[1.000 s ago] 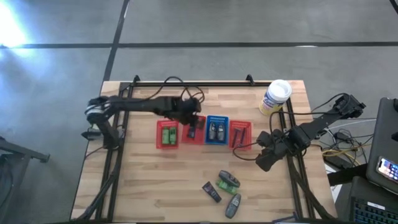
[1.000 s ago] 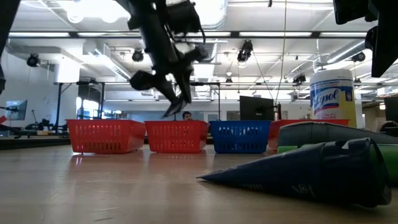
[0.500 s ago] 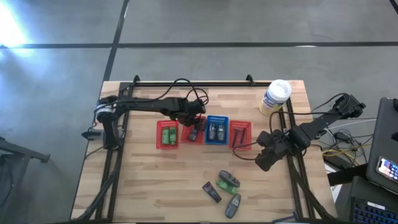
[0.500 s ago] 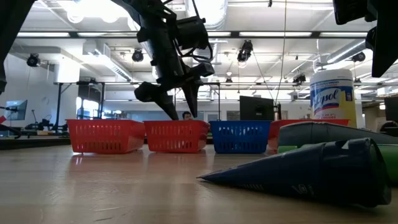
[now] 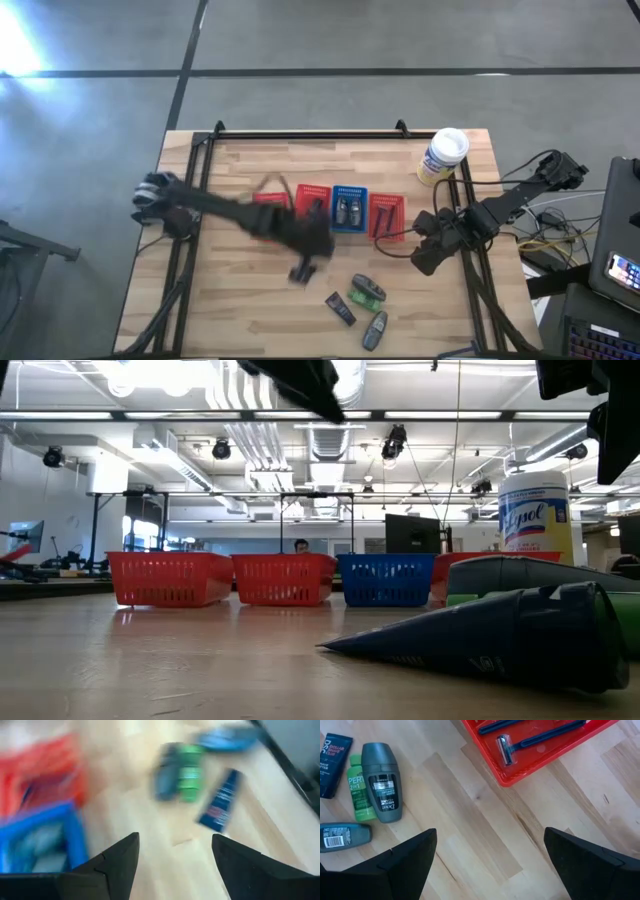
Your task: Pick & Place Travel size toiletries
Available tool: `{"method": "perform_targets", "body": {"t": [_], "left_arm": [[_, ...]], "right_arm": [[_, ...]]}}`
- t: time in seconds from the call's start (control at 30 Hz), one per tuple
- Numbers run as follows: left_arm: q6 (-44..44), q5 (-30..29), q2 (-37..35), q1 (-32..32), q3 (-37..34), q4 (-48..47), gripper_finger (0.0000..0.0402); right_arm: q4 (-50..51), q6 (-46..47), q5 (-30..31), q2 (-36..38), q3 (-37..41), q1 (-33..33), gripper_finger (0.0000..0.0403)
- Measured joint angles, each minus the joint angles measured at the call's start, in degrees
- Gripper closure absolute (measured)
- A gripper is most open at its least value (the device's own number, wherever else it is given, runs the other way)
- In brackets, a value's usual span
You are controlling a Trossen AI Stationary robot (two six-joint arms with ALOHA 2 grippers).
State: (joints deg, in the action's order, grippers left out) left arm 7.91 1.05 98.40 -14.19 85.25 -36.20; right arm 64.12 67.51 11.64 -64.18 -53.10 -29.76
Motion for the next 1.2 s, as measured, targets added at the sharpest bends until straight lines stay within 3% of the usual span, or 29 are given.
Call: {"method": "perform_targets", "body": {"t": [0.13, 0.37, 0.57, 0.7, 0.93, 1.2], "left_arm": [[12.7, -0.6, 4.8, -6.0, -0.3, 3.5, 0.0147], [11.2, 2.4, 13.9, -6.5, 1.1, 15.9, 0.0147], [11.1, 10.7, 21.8, -8.0, 9.0, 15.8, 0.0147], [11.4, 12.8, 26.0, -9.4, 12.8, 15.5, 0.0147], [9.7, 9.5, 31.2, -10.2, 16.1, 15.6, 0.0147], [9.4, 6.9, 30.6, -9.9, 16.3, 15.8, 0.0147]], "right_arm": [[0.0, -0.3, -1.3, 0.0, 0.0, 0.0, 0.0037], [0.0, -0.2, -4.0, 0.0, 0.0, 0.0, 0.0037], [0.2, -0.2, -4.4, 0.0, 0.0, 0.0, 0.0037], [0.2, -0.2, -4.5, 0.0, 0.0, 0.0, 0.0037], [0.2, -0.5, -4.6, 0.0, 0.0, 0.0, 0.0037], [0.1, -0.4, -4.6, 0.0, 0.0, -0.4, 0.0037]]}}
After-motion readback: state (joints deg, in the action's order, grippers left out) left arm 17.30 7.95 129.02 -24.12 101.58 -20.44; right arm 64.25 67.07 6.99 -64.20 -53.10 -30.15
